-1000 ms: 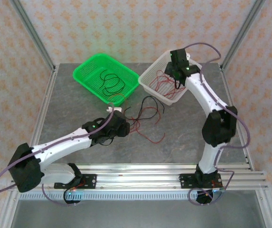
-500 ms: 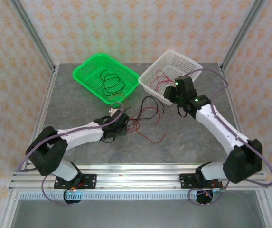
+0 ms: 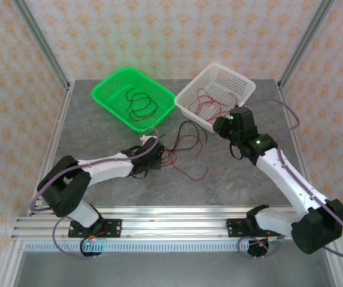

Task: Untangle the cables

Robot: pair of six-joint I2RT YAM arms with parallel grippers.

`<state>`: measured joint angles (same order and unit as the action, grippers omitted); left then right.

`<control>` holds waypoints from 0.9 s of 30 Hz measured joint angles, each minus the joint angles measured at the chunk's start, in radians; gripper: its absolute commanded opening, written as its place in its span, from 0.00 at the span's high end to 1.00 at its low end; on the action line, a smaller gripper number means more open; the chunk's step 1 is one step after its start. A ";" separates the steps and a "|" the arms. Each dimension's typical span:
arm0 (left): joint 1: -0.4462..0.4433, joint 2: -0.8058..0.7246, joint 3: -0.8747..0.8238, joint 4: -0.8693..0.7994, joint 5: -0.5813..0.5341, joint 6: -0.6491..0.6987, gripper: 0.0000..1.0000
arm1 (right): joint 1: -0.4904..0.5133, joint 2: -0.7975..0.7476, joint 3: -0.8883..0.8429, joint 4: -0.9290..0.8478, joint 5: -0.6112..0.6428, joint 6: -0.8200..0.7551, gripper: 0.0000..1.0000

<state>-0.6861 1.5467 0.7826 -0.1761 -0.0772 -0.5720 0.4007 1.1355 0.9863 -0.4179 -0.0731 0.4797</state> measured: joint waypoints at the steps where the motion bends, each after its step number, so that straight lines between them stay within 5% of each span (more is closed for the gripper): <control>1: 0.000 -0.002 0.001 -0.003 0.000 0.000 1.00 | 0.000 -0.006 -0.002 0.001 -0.003 0.004 0.54; 14: -0.074 -0.208 0.163 -0.147 0.011 0.001 1.00 | 0.125 0.010 -0.116 0.147 -0.066 0.105 0.56; 27: -0.091 -0.241 0.238 -0.232 0.018 0.003 1.00 | 0.260 0.293 -0.177 0.454 -0.112 0.270 0.61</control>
<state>-0.7773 1.3056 1.0210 -0.4084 -0.0593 -0.5690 0.6605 1.4284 0.8093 0.0357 -0.1852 0.7494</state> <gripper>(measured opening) 0.042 0.393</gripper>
